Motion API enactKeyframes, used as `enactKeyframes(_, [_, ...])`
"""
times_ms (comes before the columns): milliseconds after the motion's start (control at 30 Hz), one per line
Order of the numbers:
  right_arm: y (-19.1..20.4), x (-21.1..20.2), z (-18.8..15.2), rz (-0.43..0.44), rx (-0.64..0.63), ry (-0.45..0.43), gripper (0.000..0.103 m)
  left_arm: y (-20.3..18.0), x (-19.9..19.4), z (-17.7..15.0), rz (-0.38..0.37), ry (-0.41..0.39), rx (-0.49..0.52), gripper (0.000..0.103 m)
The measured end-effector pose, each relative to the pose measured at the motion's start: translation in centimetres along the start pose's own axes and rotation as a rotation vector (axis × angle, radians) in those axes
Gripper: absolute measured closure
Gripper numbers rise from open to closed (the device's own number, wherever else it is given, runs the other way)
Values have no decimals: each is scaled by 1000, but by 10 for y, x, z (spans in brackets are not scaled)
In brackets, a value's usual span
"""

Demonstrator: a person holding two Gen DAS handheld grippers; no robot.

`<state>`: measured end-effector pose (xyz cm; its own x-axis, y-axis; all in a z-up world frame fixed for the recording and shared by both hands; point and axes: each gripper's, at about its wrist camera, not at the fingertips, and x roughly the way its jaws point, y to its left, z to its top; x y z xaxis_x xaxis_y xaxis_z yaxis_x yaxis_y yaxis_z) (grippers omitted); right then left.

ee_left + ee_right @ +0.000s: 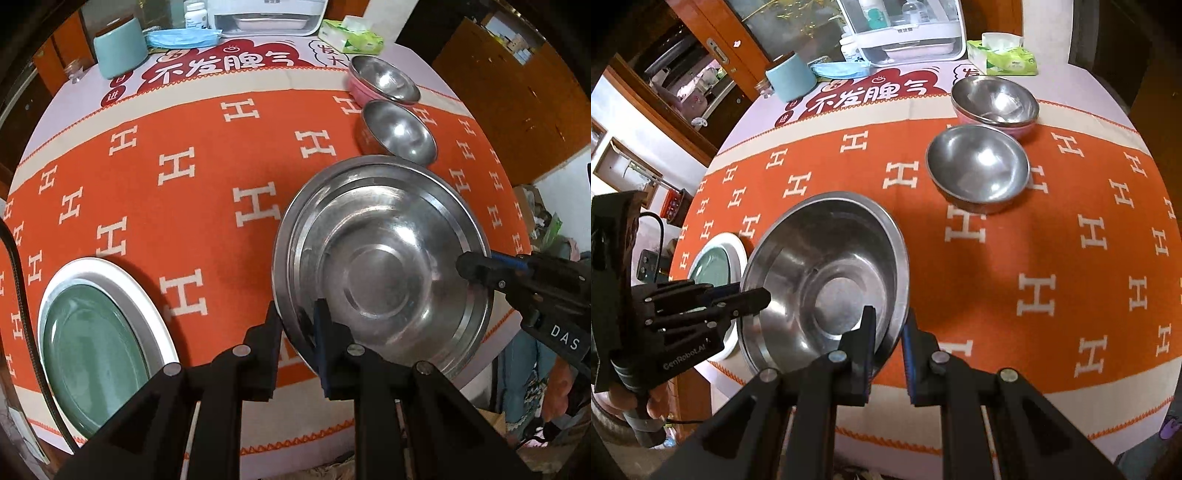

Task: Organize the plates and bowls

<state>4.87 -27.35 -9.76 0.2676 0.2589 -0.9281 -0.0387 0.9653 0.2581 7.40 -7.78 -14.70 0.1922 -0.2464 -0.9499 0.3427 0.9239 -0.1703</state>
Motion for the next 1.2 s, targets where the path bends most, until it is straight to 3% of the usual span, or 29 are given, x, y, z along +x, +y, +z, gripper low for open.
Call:
enactKeyframes(467, [15,25,-31,-53,-73,57,89,0,17,-33,50,33,31,87])
enactKeyframes(700, [20,39,-39,-55,-83,93,89,10,31,-46,41,73,27,86])
enactKeyframes(1033, [27,53,-45,-79,-121,154,89,6,48,-61,44,132,97,82])
enactKeyframes(1200, [35,56,-45,-131,-172,163,88,-6,50,-64,79,116,155,69])
